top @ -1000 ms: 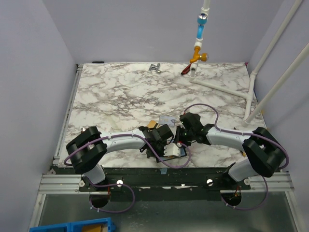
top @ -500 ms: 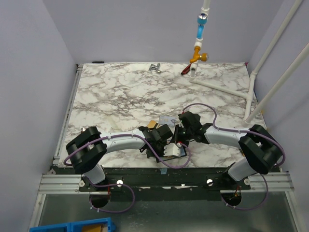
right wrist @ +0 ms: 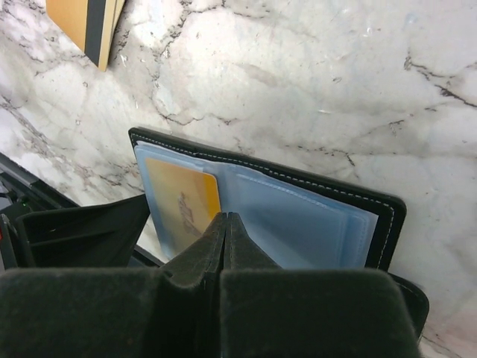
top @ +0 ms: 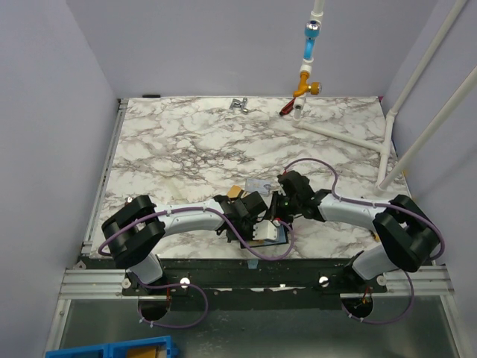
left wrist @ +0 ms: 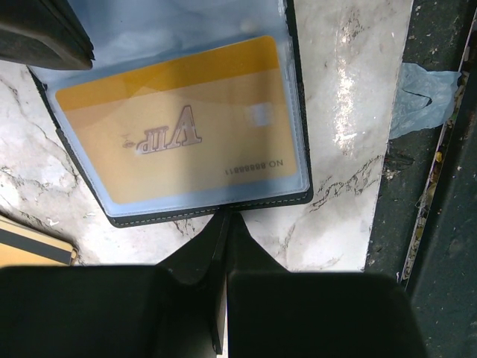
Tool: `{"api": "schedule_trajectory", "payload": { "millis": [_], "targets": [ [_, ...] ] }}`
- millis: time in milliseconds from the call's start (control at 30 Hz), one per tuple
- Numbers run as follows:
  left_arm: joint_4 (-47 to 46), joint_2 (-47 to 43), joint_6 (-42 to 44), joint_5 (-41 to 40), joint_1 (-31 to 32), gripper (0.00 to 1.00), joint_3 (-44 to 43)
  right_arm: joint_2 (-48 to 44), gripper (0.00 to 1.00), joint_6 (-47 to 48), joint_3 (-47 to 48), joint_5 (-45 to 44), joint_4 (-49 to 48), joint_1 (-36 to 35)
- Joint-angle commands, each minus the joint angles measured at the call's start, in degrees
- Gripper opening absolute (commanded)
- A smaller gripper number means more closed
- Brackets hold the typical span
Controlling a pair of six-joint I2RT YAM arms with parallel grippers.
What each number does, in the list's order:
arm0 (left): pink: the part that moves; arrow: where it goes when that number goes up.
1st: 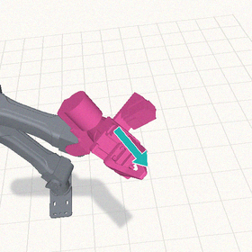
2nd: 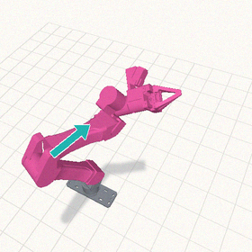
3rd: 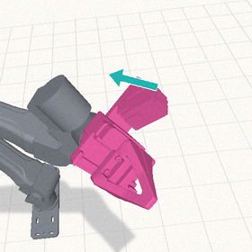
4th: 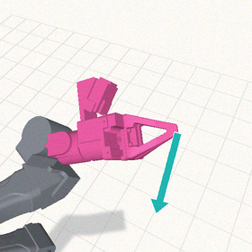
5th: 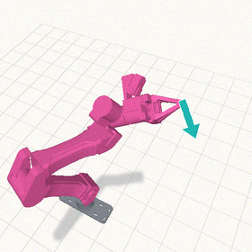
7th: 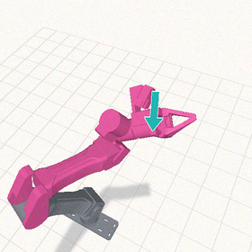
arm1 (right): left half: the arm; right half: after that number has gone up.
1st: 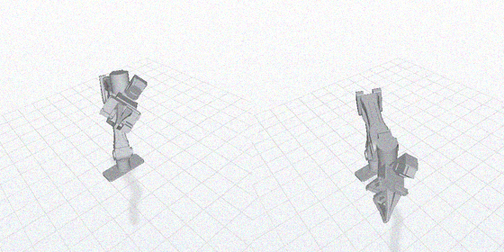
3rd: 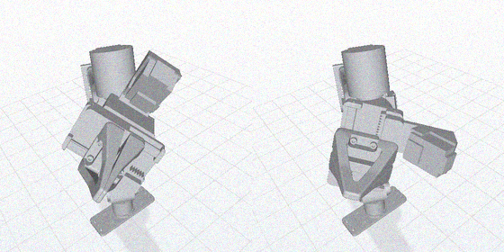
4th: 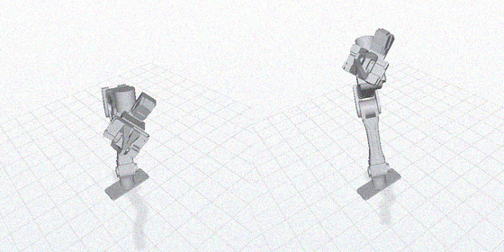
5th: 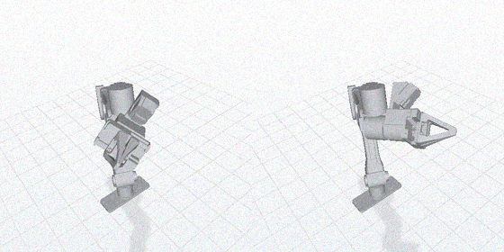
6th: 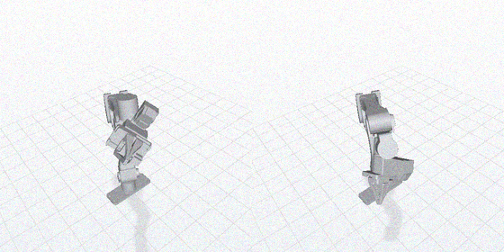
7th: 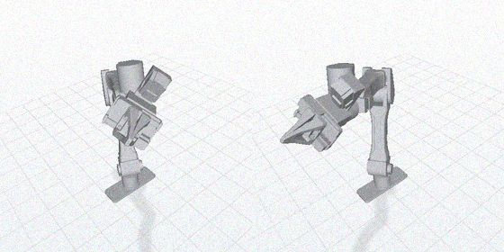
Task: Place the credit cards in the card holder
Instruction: Insert the credit card into the card holder.
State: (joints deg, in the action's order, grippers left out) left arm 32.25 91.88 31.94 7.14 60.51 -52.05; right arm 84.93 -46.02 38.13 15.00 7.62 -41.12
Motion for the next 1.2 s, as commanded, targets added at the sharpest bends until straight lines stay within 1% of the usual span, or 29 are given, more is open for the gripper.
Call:
{"api": "schedule_trajectory", "payload": {
  "millis": [0,133,267,433,700,900,1167],
  "targets": [
    [-0.6,1.1,1.2,-3.0,-0.3,0.0,1.6,1.9,0.01,0.4,-0.2,1.4,-1.5,0.3],
    [-0.6,1.2,1.2,-3.1,-0.3,0.0,1.4,3.1,0.01,-1.1,-1.1,2.7,-4.3,-1.0],
    [-0.7,1.5,1.4,-3.3,-0.3,0.0,1.3,3.4,0.01,-1.8,-0.6,3.0,-4.5,-2.6],
    [-1.0,1.5,1.3,-3.3,-0.3,0.0,1.0,2.8,0.01,-2.7,-1.2,4.2,-5.4,-2.9],
    [-0.9,1.2,1.5,-3.4,-0.5,0.0,1.2,-1.2,0.01,-1.9,-2.7,0.9,0.3,-2.7],
    [-0.9,1.0,1.4,-3.5,-0.7,0.0,1.3,1.1,0.01,-1.6,-3.9,3.3,-1.5,-2.7],
    [-0.6,1.7,1.2,-3.4,-0.6,0.0,-0.1,5.0,0.01,-1.2,-0.2,5.9,-3.0,-4.7]
  ]
}}
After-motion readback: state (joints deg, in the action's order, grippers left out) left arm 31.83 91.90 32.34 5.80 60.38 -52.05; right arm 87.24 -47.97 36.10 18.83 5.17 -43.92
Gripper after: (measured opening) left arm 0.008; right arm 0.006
